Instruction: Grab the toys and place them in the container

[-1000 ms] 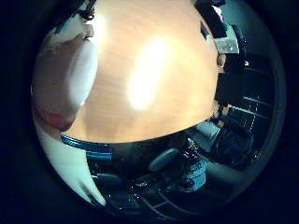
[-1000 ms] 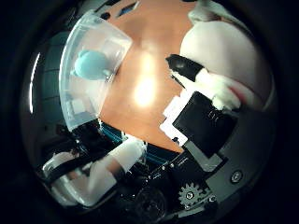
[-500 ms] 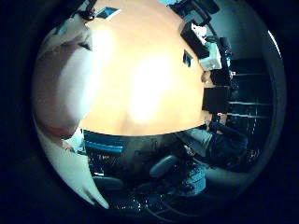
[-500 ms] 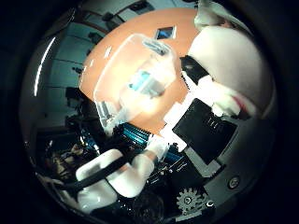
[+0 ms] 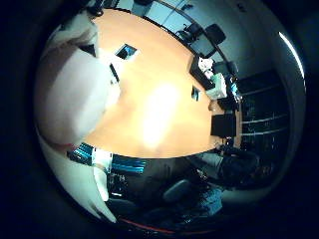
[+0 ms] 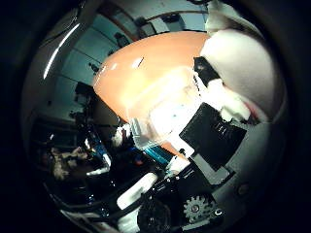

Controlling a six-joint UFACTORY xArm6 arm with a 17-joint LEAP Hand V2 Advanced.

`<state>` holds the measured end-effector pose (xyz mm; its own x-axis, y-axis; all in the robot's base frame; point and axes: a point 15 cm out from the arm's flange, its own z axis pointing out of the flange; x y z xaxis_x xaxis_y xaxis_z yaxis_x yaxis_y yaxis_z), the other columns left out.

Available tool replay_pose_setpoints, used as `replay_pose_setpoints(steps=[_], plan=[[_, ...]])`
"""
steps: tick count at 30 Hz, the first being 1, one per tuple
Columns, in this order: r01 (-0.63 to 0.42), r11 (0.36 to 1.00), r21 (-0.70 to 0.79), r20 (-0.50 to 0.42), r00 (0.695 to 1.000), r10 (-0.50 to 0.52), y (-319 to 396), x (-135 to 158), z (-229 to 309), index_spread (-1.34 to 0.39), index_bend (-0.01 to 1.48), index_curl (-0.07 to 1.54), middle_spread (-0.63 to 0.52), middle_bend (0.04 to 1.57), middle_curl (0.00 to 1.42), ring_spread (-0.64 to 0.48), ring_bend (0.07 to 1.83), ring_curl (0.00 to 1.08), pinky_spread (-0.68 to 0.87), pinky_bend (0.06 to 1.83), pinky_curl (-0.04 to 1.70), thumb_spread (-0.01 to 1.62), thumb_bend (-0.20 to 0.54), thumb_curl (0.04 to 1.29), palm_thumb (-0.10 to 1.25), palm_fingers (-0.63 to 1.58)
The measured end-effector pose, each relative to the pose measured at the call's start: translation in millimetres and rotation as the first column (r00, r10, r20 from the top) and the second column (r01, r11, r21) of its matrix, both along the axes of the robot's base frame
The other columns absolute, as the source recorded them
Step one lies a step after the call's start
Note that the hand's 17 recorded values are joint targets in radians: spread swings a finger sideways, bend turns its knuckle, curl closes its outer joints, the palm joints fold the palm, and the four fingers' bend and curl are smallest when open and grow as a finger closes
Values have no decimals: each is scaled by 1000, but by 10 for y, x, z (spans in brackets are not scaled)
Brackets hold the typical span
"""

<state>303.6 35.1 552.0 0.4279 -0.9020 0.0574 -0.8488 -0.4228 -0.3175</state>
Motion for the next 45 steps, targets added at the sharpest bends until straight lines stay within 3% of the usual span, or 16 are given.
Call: replay_pose_setpoints(steps=[18, 29, 33, 36, 37, 39, 42, 45], plan=[[-167, 984, 65, 10, 986, 167, 1147, 14, 190, -320, 941, 1055, -242, 1172, 1068, -259, 1344, 803, -214, 1290, 887, 761, -21, 794, 1006, 967], [-171, 982, 83, 29, 985, 169, 1336, 152, 142, -322, 933, 1062, -245, 1159, 1079, -262, 1328, 818, -222, 1256, 931, 762, -20, 807, 1001, 974], [-176, 980, 96, 60, 984, 171, 1381, 204, 195, -326, 917, 1061, -248, 1140, 1077, -264, 1321, 818, -228, 1258, 941, 803, -33, 794, 934, 982], [-186, 977, 103, 77, 981, 178, 1423, 216, 223, -329, 837, 1025, -250, 1086, 1042, -262, 1295, 784, -260, 1198, 894, 938, -33, 744, 823, 1007], [-188, 977, 102, 76, 981, 180, 1426, 215, 219, -333, 743, 989, -245, 1067, 995, -256, 1250, 746, -300, 1122, 846, 1076, -39, 663, 719, 1010], [-197, 976, 97, 72, 979, 191, 1426, 199, 205, -344, 639, 950, -245, 1006, 938, -253, 1195, 704, -363, 1050, 791, 1177, -36, 563, 626, 963], [-200, 976, 89, 49, 979, 196, 1420, 183, 105, -372, 364, 857, -243, 919, 860, -261, 1150, 651, -385, 972, 734, 1218, -33, 436, 503, 751], [-217, 973, 75, 24, 976, 216, 1413, 170, -23, -419, 303, 796, -244, 864, 812, -256, 1062, 610, -245, 875, 728, 1200, -36, 361, 422, 535]])
